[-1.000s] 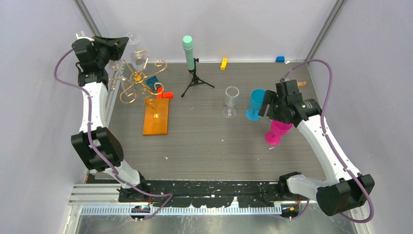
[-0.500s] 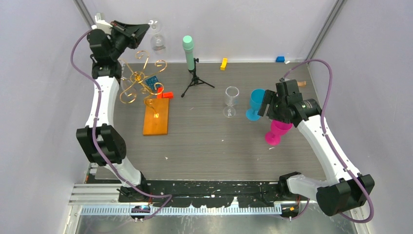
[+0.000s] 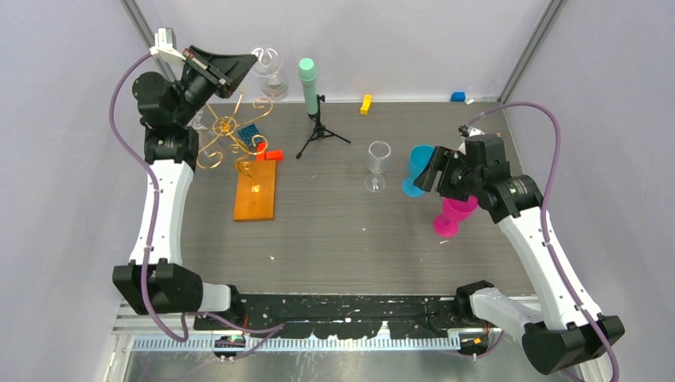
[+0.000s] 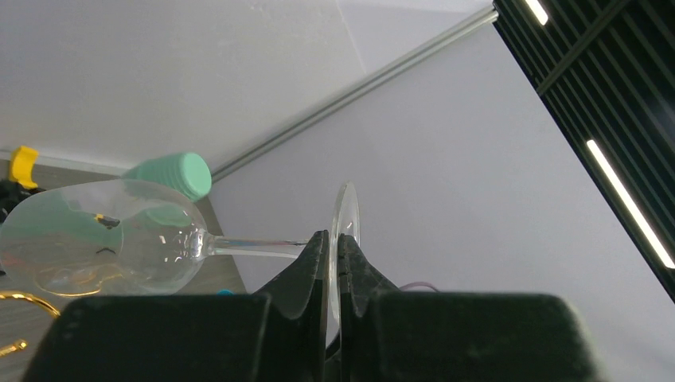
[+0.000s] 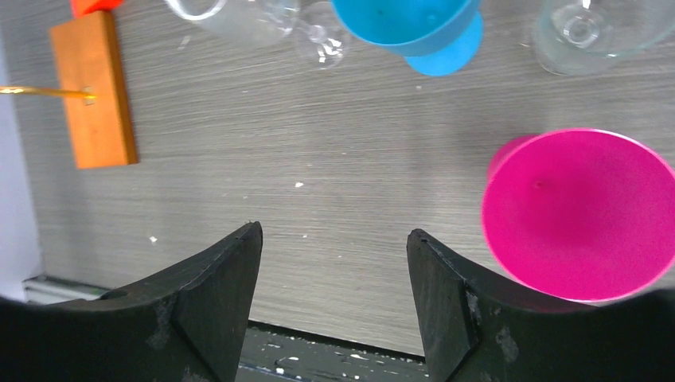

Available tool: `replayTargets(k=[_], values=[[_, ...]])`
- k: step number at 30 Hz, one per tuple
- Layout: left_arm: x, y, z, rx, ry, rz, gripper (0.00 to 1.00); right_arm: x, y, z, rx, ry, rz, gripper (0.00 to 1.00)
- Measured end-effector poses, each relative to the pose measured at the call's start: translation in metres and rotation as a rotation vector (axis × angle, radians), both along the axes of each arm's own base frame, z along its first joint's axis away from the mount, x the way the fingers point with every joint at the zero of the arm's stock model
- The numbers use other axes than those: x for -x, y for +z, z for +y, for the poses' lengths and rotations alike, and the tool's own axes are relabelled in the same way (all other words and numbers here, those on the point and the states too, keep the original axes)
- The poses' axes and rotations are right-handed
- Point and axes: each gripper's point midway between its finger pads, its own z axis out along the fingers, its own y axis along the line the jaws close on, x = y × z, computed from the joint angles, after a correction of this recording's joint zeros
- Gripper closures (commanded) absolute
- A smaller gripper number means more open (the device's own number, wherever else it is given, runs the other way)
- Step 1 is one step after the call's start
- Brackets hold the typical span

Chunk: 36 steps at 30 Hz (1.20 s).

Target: Take the wine glass off the wine glass rack

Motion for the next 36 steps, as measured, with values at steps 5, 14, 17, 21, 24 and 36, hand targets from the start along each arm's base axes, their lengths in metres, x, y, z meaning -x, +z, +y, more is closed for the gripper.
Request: replayTargets(k=[5, 14, 17, 21, 24, 36], values=[[0.024, -0.005, -0.015, 0.012, -0.064, 0.013, 1.00, 0.008, 0.021, 0.015, -0.084, 0.074, -0.076, 0.29], [0.080, -0.025, -0.056, 0.053, -0.187, 0.086, 1.00, 0.015, 0.068, 0.046, -0.289, 0.181, -0.237, 0.30], [0.113, -0.030, -0.072, 0.063, -0.239, 0.100, 1.00, 0.016, 0.091, 0.066, -0.402, 0.259, -0.322, 0.31], [0.142, -0.042, -0.086, 0.078, -0.283, 0.132, 1.00, 0.028, 0.120, 0.095, -0.508, 0.398, -0.443, 0.31], [0.154, -0.058, -0.097, 0.089, -0.314, 0.186, 1.00, 0.042, 0.145, 0.116, -0.557, 0.519, -0.550, 0.30], [0.181, -0.108, -0.143, 0.135, -0.449, 0.412, 1.00, 0.089, 0.152, 0.186, -0.515, 0.993, -0.747, 0.28]])
